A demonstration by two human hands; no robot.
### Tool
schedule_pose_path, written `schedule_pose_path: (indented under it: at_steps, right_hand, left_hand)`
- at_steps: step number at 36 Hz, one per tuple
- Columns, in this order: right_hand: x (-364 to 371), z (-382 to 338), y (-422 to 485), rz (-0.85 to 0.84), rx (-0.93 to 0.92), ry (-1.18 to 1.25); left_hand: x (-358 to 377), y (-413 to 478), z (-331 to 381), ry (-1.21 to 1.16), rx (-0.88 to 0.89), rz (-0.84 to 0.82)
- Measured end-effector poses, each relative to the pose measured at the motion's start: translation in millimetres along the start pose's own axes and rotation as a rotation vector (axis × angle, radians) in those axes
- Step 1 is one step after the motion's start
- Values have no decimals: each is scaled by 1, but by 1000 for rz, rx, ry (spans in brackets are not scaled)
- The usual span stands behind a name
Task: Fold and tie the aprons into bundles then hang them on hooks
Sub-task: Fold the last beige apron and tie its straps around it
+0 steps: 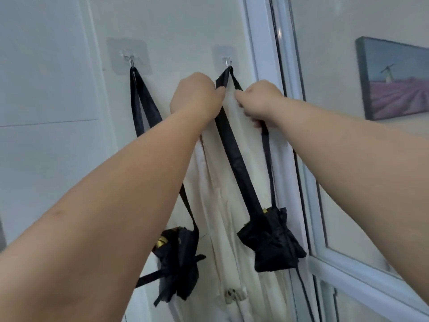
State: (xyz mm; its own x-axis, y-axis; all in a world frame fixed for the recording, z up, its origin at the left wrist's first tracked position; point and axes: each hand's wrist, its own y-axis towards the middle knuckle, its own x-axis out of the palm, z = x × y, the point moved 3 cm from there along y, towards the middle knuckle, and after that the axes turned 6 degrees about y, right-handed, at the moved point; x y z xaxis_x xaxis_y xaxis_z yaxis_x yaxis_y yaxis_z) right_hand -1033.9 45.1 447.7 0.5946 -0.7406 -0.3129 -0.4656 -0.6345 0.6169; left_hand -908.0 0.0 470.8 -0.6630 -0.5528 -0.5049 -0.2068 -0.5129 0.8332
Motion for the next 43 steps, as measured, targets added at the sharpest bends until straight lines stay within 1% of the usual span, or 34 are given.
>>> schedule_pose_path:
  at_steps: [3,7,10,13,16,21,23,29,33,38,43]
  right_hand:
    - [-5,3,-18,-11,-13,-57]
    - [-17,-2,-40,74,-43,51]
    - [-18,-9,-69,59,-69,102]
    - [-12,-11,-100,14,-109,114]
    - [4,-12,-135,-56,-131,112]
    - [48,-20,-199,-225,-127,170]
    - [69,-30,-228,-288,-117,196]
    - [138,-73,-306,-424,-96,333]
    - [204,-97,-363,-540,-91,372]
    - [303,-135,-430,-651,-62,391]
    - [418,-183,-513,-800,-15,449]
  left_hand:
    - [-12,-20,2,-61,30,-45]
    - [-37,-51,9,-160,59,-27]
    - [-58,-77,12,-175,49,-6]
    - [-71,-103,7,-184,13,14]
    - [-82,-137,-1,-164,-8,-10]
    - [-106,-203,-30,-109,-21,-149]
    - [-125,-230,-53,-101,-86,-174]
    - [-193,-304,-140,-93,-353,-114]
    - [-234,-360,-213,-63,-500,-108]
    - [-291,-427,-316,-15,-660,-85]
    - [-353,-502,-433,51,-823,-72]
